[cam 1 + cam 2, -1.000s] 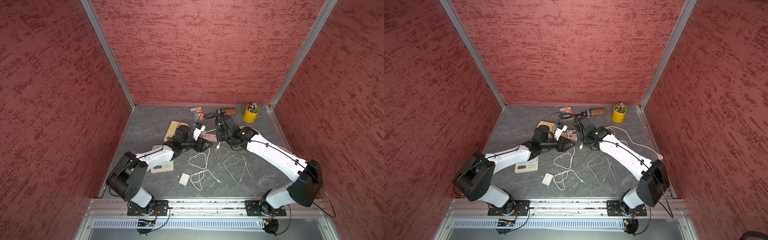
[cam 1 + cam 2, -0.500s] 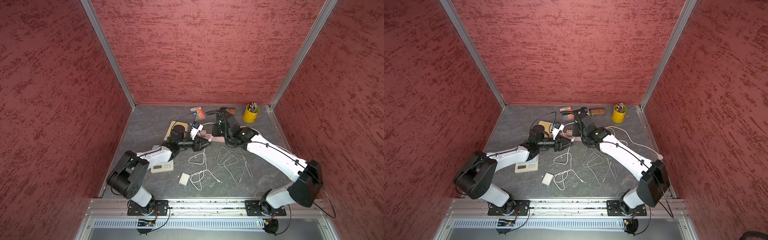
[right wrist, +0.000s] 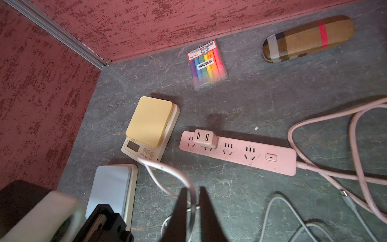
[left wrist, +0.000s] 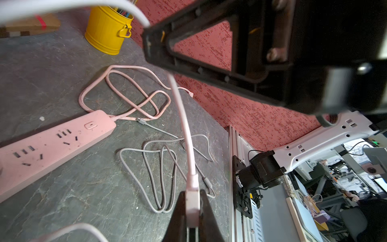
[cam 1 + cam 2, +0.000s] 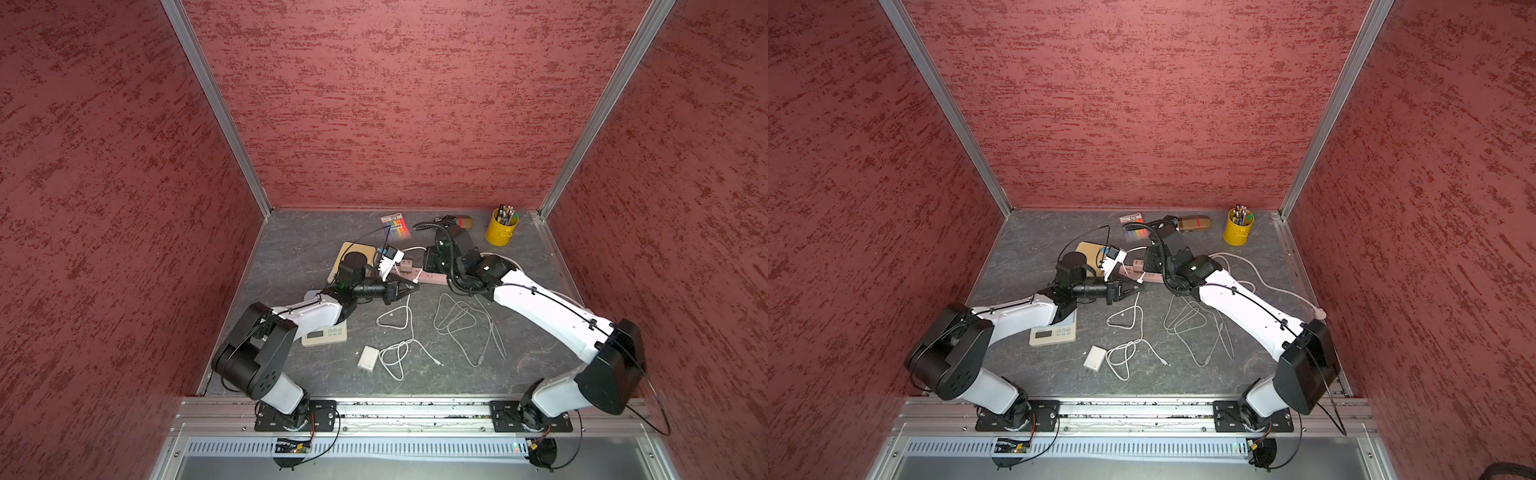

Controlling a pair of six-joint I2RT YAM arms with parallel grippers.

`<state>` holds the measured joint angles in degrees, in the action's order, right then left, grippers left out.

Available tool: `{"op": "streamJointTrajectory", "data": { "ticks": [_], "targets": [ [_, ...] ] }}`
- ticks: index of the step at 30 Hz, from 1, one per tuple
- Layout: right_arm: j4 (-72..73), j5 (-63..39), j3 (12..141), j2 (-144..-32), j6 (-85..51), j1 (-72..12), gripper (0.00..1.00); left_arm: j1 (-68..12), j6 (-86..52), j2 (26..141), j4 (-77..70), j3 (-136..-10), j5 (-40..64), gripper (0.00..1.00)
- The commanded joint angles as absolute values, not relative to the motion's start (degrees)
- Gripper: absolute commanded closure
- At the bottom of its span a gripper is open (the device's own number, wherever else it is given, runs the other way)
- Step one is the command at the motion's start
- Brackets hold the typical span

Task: Charge the electronic scale
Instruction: Adjust the charging cable at the center of the board.

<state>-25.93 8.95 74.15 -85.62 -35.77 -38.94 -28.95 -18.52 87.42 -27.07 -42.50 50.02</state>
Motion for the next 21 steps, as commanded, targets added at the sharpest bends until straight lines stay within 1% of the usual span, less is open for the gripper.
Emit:
{"op": "streamJointTrajectory", "data": {
  "ticks": [1, 2, 3, 5, 8, 12, 17, 21],
  "targets": [
    [-24.6, 4.9, 72.1, -83.6, -42.7, -38.6, 0.44, -29.3, -8.1, 83.6, -12.2, -45.6, 41.3, 1.00],
    [-23.6, 3.2, 70.4, -82.2, -45.2, -38.6, 0.40, -29.5, -5.4, 82.5, -8.9, -46.3, 38.2, 1.00],
    [-22.0, 1.7, 68.2, -80.7, -47.5, -38.6, 0.40, -29.7, -3.3, 81.8, -6.7, -46.9, 35.6, 1.00],
    [-16.2, -2.7, 62.4, -78.0, -52.7, -38.6, 0.40, -29.7, 0.2, 80.4, -3.9, -47.6, 31.1, 1.00],
    [-8.1, -8.1, 56.6, -76.6, -57.4, -38.6, 0.43, -30.1, 1.8, 79.5, -2.5, -48.0, 26.9, 1.00],
    [-3.8, -12.0, 56.4, -78.0, -59.4, -38.9, 0.44, -32.0, 4.8, 78.9, 0.3, -48.8, 22.7, 1.00],
    [-0.6, -13.8, 57.3, -79.9, -60.8, -39.6, 0.42, -34.1, 7.2, 78.3, 2.8, -49.0, 18.3, 1.00],
    [0.6, -15.5, 57.9, -82.9, -61.7, -39.9, 0.43, -36.7, 9.4, 78.0, 4.5, -49.6, 13.9, 1.00]
  ]
}}
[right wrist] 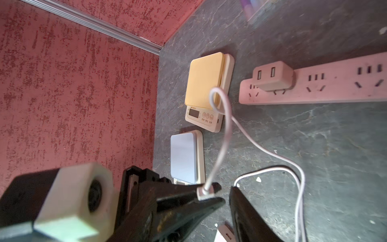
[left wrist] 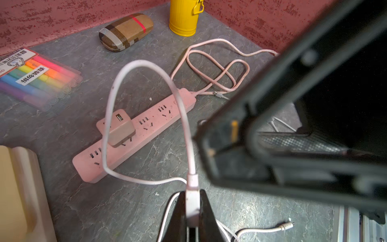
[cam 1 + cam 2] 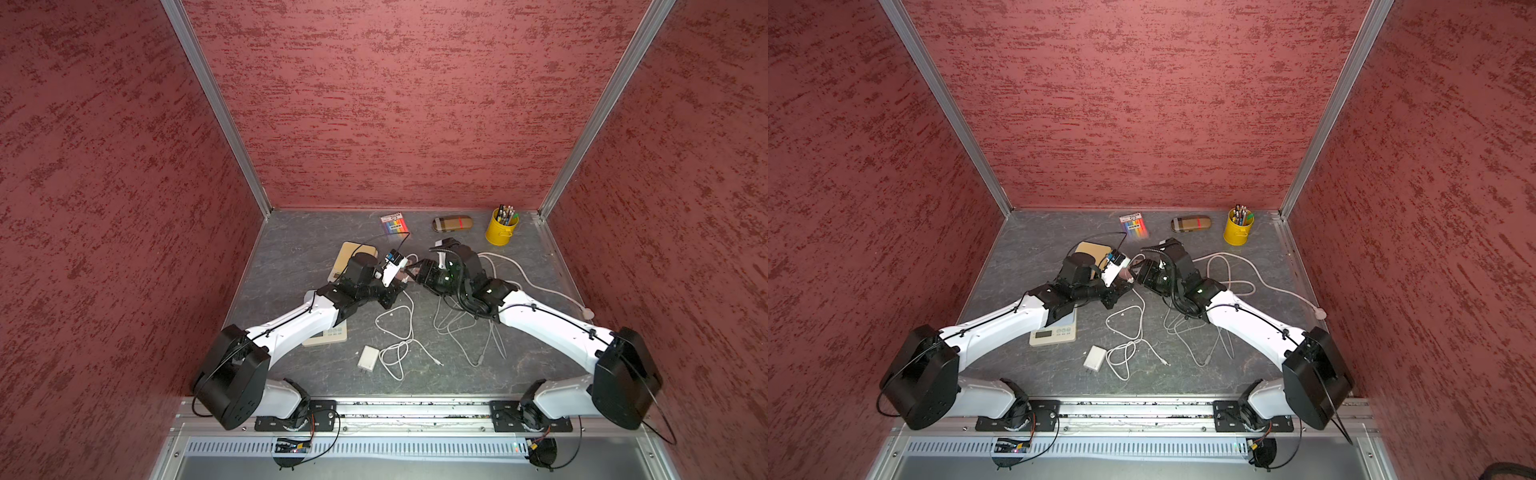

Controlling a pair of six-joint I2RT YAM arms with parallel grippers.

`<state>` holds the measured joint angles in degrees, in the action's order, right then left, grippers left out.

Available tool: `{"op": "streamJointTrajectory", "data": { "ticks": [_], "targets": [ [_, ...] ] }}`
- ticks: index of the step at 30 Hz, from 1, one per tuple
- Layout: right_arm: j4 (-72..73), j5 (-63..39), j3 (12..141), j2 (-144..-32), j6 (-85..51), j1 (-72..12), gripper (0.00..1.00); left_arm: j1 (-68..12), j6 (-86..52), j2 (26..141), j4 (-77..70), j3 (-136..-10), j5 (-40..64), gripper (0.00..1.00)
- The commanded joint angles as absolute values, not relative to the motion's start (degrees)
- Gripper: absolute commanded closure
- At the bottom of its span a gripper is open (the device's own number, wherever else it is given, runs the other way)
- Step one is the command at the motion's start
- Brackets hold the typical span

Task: Charge the electronic scale
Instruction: Adjust the charging cable at the center of the board.

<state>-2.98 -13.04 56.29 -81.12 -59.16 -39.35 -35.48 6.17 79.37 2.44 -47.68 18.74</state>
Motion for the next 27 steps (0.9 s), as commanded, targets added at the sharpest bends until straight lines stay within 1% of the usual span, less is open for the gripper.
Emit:
{"op": "streamJointTrajectory", "data": {
  "ticks": [1, 5, 6, 9, 10, 11, 12, 13, 15, 16, 18, 21, 24, 27],
  "targets": [
    [0.0, -15.5, 58.3, -83.7, -61.7, -39.9, 0.44, -37.0, 9.6, 77.8, 4.6, -49.5, 13.3, 1.00],
    [0.0, -16.8, 58.5, -87.0, -61.8, -40.1, 0.52, -38.0, 10.5, 76.7, 4.2, -48.8, 11.2, 1.00],
    [0.8, -17.4, 58.5, -87.4, -62.0, -40.1, 0.62, -38.2, 10.8, 76.5, 4.1, -48.6, 10.6, 1.00],
    [3.5, -18.8, 58.2, -88.1, -62.7, -40.1, 0.99, -38.5, 11.2, 75.9, 3.2, -48.1, 8.8, 1.00],
    [4.4, -18.9, 58.1, -88.0, -62.6, -40.1, 1.00, -38.5, 10.8, 75.6, 2.3, -47.7, 8.2, 1.00],
    [5.0, -18.8, 58.1, -87.8, -62.2, -40.1, 1.00, -38.5, 9.6, 75.3, 0.6, -47.1, 7.3, 0.96],
    [5.7, -18.5, 58.0, -87.3, -61.5, -40.1, 1.00, -38.1, 8.5, 74.6, -1.6, -46.0, 8.0, 0.89],
    [6.4, -18.4, 58.0, -86.7, -60.5, -40.0, 1.00, -37.4, 10.0, 73.7, -3.8, -44.6, 12.5, 0.78],
    [8.0, -18.7, 57.8, -85.7, -58.1, -39.7, 1.00, -36.6, 8.0, 71.0, -8.7, -41.7, 15.8, 0.40],
    [8.6, -19.2, 57.6, -85.2, -56.9, -39.4, 1.00, -35.4, 6.0, 69.6, -10.0, -40.9, 19.4, 0.32],
    [10.7, -20.9, 56.6, -84.1, -54.7, -38.3, 1.00, -31.7, 1.1, 67.7, -11.4, -40.7, 28.4, 0.29],
    [15.2, -26.2, 55.0, -83.6, -52.2, -36.2, 1.00, -25.9, -5.7, 67.9, -12.5, -42.3, 43.0, 0.30],
    [16.7, -31.7, 55.5, -84.4, -49.4, -34.4, 1.00, -21.2, -12.8, 70.9, -13.8, -45.0, 53.0, 0.36],
    [16.0, -34.1, 56.7, -84.5, -46.6, -33.5, 1.00, -17.8, -22.7, 75.4, -21.3, -45.8, 60.8, 0.44]
  ]
}}
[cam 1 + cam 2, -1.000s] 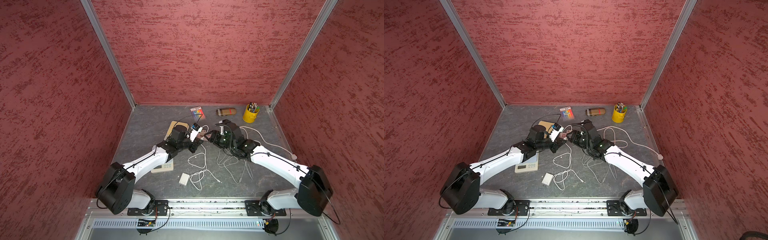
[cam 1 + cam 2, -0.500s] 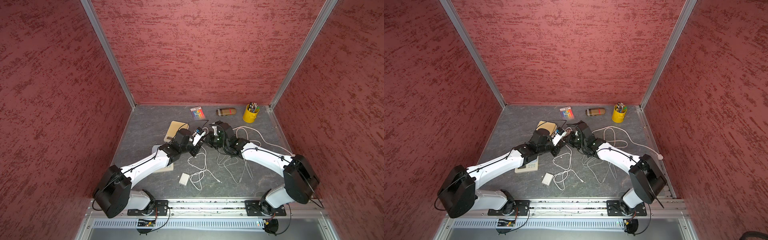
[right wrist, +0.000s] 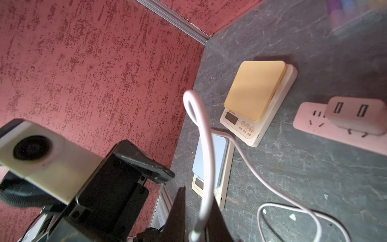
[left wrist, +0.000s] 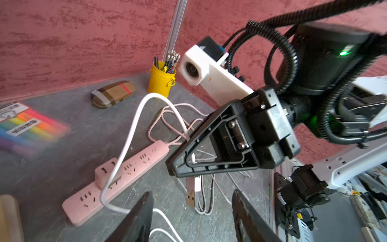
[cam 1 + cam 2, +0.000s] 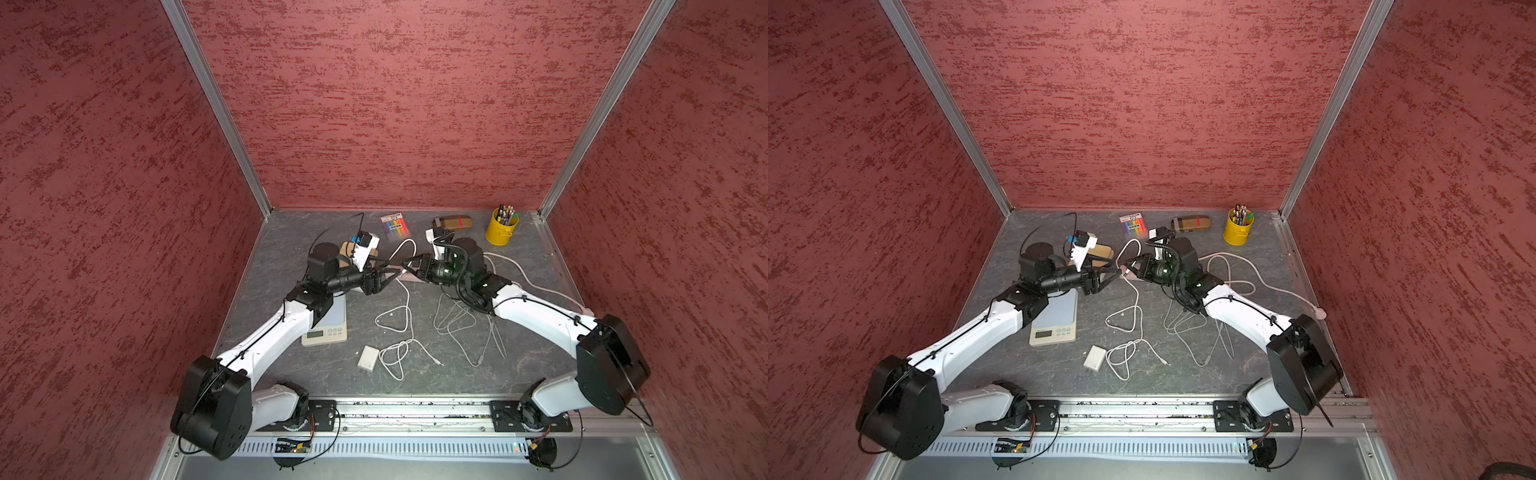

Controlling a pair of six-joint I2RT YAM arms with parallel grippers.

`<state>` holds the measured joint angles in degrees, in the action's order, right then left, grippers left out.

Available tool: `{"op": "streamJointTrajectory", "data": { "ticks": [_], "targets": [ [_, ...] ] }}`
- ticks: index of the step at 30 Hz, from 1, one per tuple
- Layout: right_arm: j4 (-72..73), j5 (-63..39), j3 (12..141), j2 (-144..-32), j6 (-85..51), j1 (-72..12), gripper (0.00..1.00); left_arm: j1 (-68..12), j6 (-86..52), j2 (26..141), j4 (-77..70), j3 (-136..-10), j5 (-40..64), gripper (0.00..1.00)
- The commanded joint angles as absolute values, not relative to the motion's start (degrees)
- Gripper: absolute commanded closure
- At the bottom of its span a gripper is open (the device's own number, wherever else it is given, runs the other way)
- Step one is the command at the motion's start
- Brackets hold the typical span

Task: Charge the electronic scale
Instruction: Adjust the charging cable at the center of the board.

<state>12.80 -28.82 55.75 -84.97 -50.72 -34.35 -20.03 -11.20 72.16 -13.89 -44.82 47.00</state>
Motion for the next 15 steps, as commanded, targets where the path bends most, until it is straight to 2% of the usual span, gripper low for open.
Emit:
{"op": "streamJointTrajectory", "data": {
  "ticks": [1, 5, 15],
  "targets": [
    [16.0, -34.6, 56.8, -84.4, -46.2, -33.4, 1.00, -17.3, -25.8, 76.8, -24.1, -45.8, 62.6, 0.46],
    [16.2, -35.7, 57.1, -84.1, -45.7, -32.6, 1.00, -17.0, -33.7, 82.1, -33.4, -46.1, 66.4, 0.53],
    [22.1, -38.6, 54.8, -83.9, -48.8, -32.4, 1.00, -19.3, -32.5, 86.3, -28.9, -49.1, 67.4, 0.55]
  ]
}}
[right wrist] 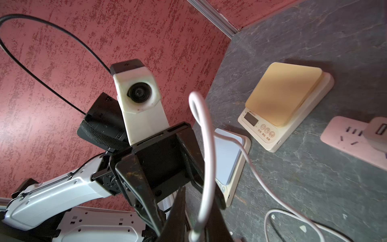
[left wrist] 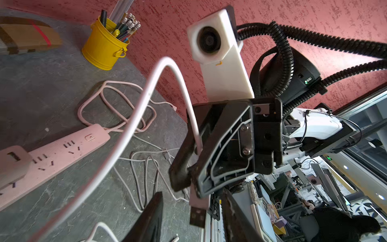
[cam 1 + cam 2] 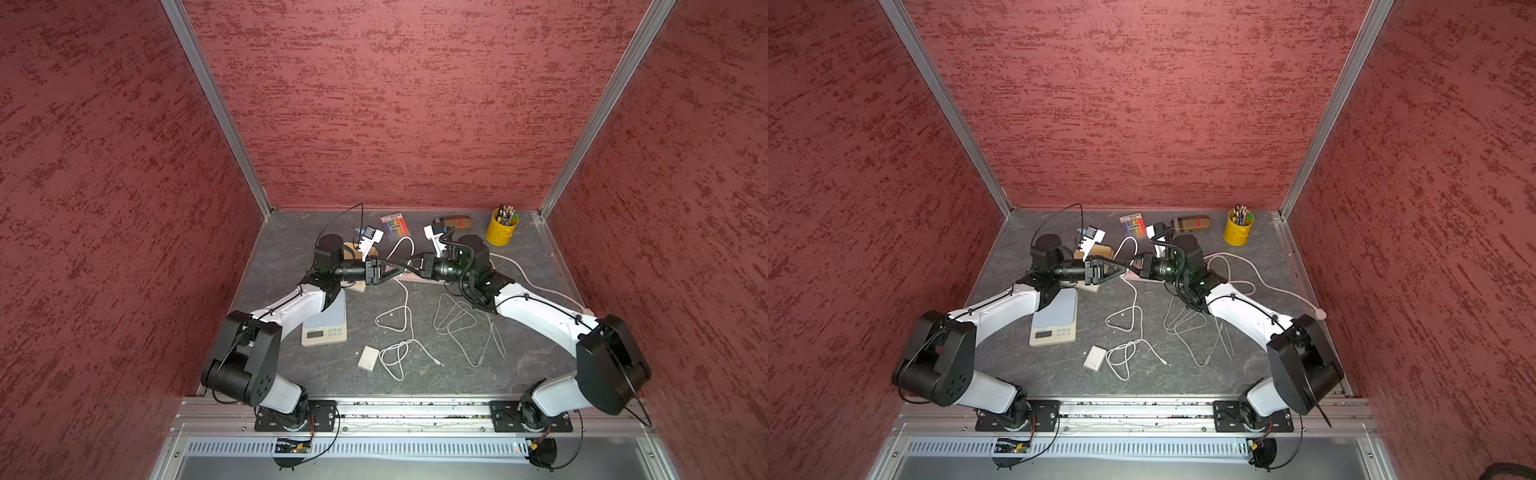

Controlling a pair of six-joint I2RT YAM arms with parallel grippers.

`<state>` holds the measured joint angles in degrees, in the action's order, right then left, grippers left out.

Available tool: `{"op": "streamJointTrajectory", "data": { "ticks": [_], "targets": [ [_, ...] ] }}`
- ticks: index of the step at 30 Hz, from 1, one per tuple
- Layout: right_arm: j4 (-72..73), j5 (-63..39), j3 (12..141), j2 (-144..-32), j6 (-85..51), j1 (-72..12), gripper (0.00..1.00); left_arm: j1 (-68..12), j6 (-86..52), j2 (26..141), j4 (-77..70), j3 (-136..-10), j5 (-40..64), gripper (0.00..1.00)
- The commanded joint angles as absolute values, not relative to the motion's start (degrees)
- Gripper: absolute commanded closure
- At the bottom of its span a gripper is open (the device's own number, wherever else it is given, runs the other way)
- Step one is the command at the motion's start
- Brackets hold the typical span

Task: Charge the electronic scale
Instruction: Adjust the charging cable at the center of the board.

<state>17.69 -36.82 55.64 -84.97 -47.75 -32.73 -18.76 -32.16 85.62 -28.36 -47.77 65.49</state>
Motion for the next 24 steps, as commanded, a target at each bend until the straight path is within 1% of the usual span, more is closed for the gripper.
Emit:
{"op": "streamJointTrajectory", "data": {
  "ticks": [1, 5, 11, 13, 16, 17, 19, 21, 23, 24],
  "targets": [
    [22.6, -38.7, 54.7, -84.0, -49.2, -32.3, 1.00, -19.4, -32.6, 86.4, -29.0, -49.1, 67.4, 0.55],
    [23.4, -38.6, 54.8, -84.3, -50.0, -32.2, 1.00, -19.6, -32.7, 86.7, -29.0, -49.2, 68.0, 0.62],
    [22.8, -37.1, 55.0, -84.5, -50.7, -31.9, 1.00, -19.6, -33.0, 87.0, -29.2, -49.3, 68.5, 0.64],
    [22.8, -37.1, 55.2, -84.6, -50.8, -31.9, 1.00, -19.5, -33.5, 87.5, -29.7, -49.2, 68.8, 0.72],
    [22.8, -37.2, 55.1, -84.7, -51.1, -31.9, 1.00, -19.4, -35.1, 88.0, -31.3, -49.6, 69.5, 0.91],
    [22.7, -37.0, 54.9, -84.6, -51.2, -31.9, 1.00, -19.4, -35.3, 88.1, -31.2, -49.8, 69.5, 0.95],
    [22.8, -36.7, 54.7, -84.4, -51.8, -31.9, 1.00, -19.5, -35.5, 87.9, -30.9, -50.1, 69.6, 0.97],
    [22.7, -36.4, 54.3, -84.1, -52.4, -32.0, 0.90, -19.6, -35.0, 87.1, -30.1, -49.9, 69.4, 0.98],
    [22.1, -35.6, 53.8, -83.8, -53.2, -31.9, 0.67, -19.6, -32.2, 85.8, -25.9, -49.9, 68.6, 0.99],
    [21.7, -35.4, 53.8, -83.8, -53.4, -31.9, 0.59, -19.5, -30.1, 85.2, -22.8, -50.1, 67.9, 0.99]
  ]
}}
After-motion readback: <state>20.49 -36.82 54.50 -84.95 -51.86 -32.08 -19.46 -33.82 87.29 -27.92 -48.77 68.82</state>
